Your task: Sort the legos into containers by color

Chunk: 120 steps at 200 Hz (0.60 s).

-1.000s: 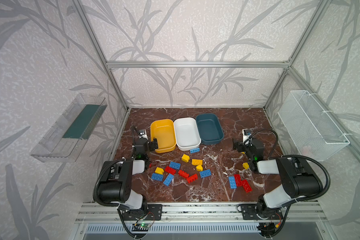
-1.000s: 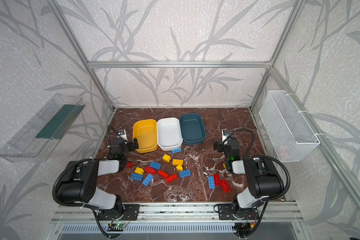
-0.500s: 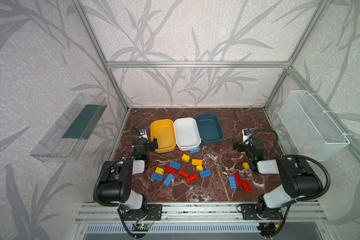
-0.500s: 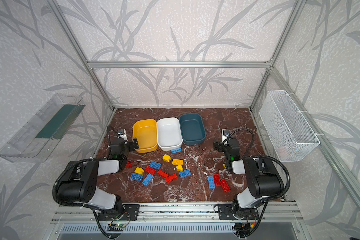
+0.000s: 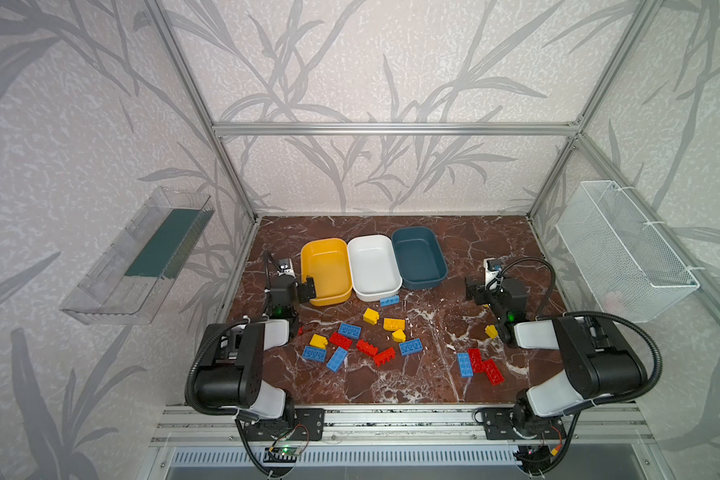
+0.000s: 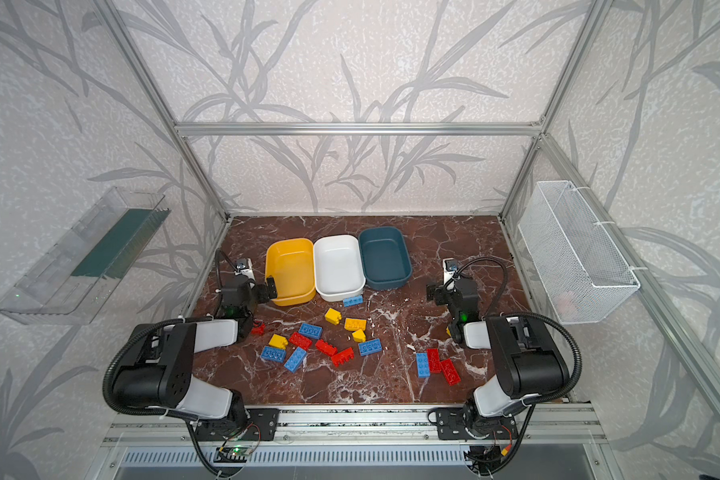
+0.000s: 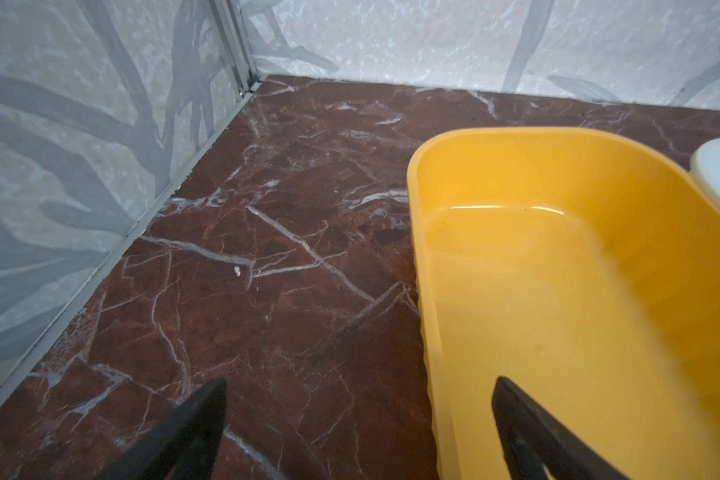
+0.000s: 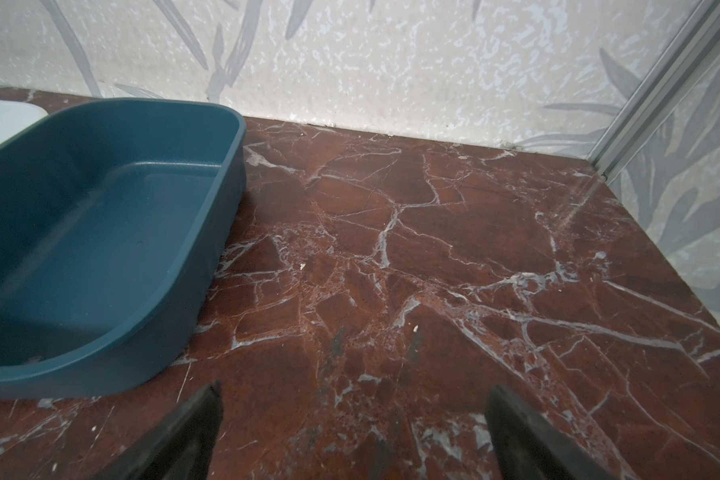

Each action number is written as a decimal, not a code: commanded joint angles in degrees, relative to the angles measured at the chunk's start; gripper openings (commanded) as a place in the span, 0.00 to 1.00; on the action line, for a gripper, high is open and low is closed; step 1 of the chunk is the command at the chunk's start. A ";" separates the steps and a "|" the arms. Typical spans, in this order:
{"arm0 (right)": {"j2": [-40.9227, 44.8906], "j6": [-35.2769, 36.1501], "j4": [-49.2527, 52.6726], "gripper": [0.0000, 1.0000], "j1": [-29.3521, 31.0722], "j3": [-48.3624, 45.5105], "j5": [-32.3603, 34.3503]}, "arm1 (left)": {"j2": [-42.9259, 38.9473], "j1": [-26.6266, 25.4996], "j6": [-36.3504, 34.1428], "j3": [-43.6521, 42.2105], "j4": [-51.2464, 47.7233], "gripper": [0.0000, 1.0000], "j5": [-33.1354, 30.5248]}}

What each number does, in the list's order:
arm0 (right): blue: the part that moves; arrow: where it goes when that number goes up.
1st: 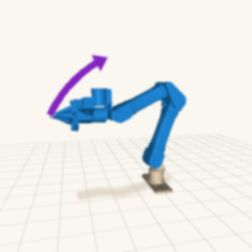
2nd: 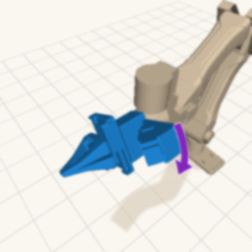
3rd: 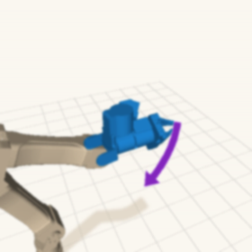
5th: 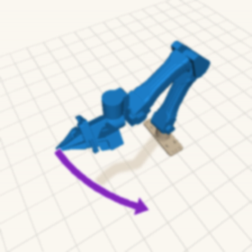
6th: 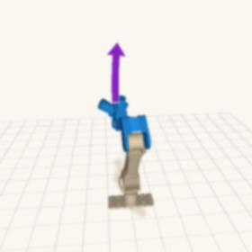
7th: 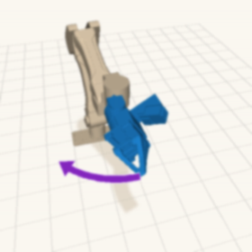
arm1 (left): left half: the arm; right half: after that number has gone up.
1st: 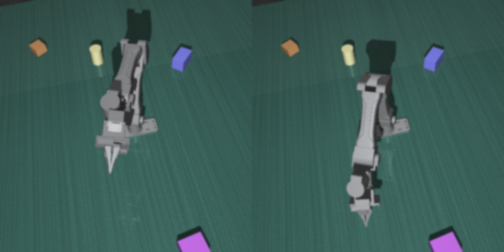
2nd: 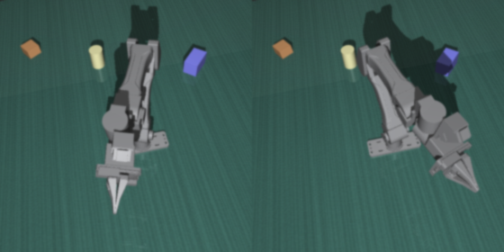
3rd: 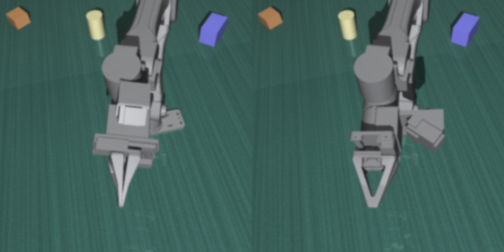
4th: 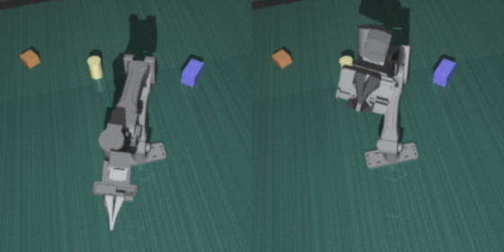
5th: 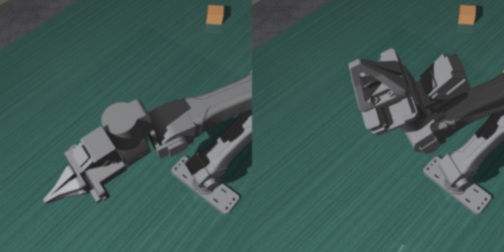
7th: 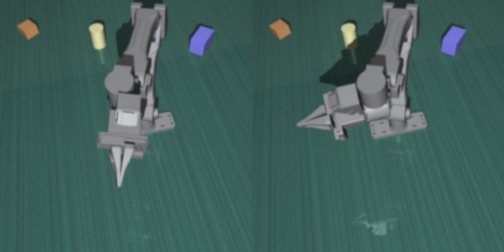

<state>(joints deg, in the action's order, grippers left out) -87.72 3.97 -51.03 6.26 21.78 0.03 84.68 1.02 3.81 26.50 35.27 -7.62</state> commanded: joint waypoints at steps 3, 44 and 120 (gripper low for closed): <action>7.21 0.69 10.69 0.99 1.57 3.09 5.31 | -5.83 -0.15 -0.18 5.20 -11.33 0.99 0.57; 15.26 -8.73 29.44 0.99 3.76 10.69 12.77 | -18.10 -0.71 5.32 6.19 -19.72 0.99 -0.15; 16.29 -25.10 67.28 0.99 8.48 25.77 19.50 | -24.38 -4.73 19.36 35.04 -69.51 0.99 -0.31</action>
<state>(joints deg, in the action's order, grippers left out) -71.68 -14.55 1.45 13.80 46.39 16.91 61.95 -1.39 17.74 55.83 -12.88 -7.38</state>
